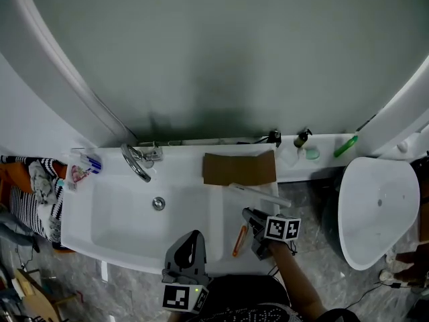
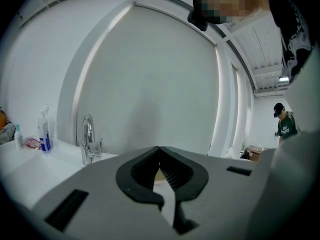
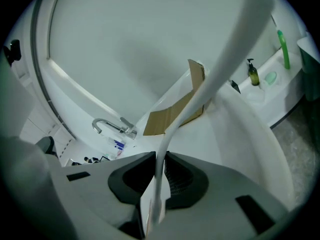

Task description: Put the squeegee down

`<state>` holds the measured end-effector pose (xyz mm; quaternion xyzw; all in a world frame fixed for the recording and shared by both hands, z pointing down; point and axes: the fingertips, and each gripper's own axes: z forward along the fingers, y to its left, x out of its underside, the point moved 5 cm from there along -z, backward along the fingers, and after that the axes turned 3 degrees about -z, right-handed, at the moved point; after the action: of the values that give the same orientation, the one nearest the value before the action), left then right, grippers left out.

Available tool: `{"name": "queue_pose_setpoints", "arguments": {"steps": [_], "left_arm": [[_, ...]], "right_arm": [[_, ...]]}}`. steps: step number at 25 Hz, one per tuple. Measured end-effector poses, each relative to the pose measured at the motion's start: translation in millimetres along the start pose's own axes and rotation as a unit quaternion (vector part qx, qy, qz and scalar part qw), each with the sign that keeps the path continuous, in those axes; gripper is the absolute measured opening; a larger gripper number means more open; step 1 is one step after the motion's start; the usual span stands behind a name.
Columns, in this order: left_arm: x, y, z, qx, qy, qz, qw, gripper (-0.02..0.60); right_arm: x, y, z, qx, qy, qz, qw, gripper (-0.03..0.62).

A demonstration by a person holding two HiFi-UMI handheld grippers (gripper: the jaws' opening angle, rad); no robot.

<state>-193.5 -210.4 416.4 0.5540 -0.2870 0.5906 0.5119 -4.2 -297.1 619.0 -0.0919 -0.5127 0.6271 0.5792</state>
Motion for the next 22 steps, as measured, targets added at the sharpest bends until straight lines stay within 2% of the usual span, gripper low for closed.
{"name": "queue_pose_setpoints", "arguments": {"steps": [9,17,19,22], "left_arm": [[4.8,3.7,3.2,-0.003,0.013,-0.008,0.9999,0.005],[7.3,4.5,-1.3,-0.001,0.016,-0.004,0.9999,0.005],[6.7,3.0,-2.5,0.001,0.013,-0.005,0.9999,0.005],[7.9,2.8,-4.3,0.003,0.013,-0.004,0.9999,0.005]], "right_arm": [[2.7,-22.6,5.2,0.029,0.012,0.034,0.999,0.058],[3.3,-25.1,5.6,0.037,0.016,0.037,0.998,0.061],[3.8,-23.8,5.2,0.041,0.021,0.02,0.999,0.065],[6.0,-20.9,3.9,0.059,0.041,-0.036,0.997,0.086]]}}
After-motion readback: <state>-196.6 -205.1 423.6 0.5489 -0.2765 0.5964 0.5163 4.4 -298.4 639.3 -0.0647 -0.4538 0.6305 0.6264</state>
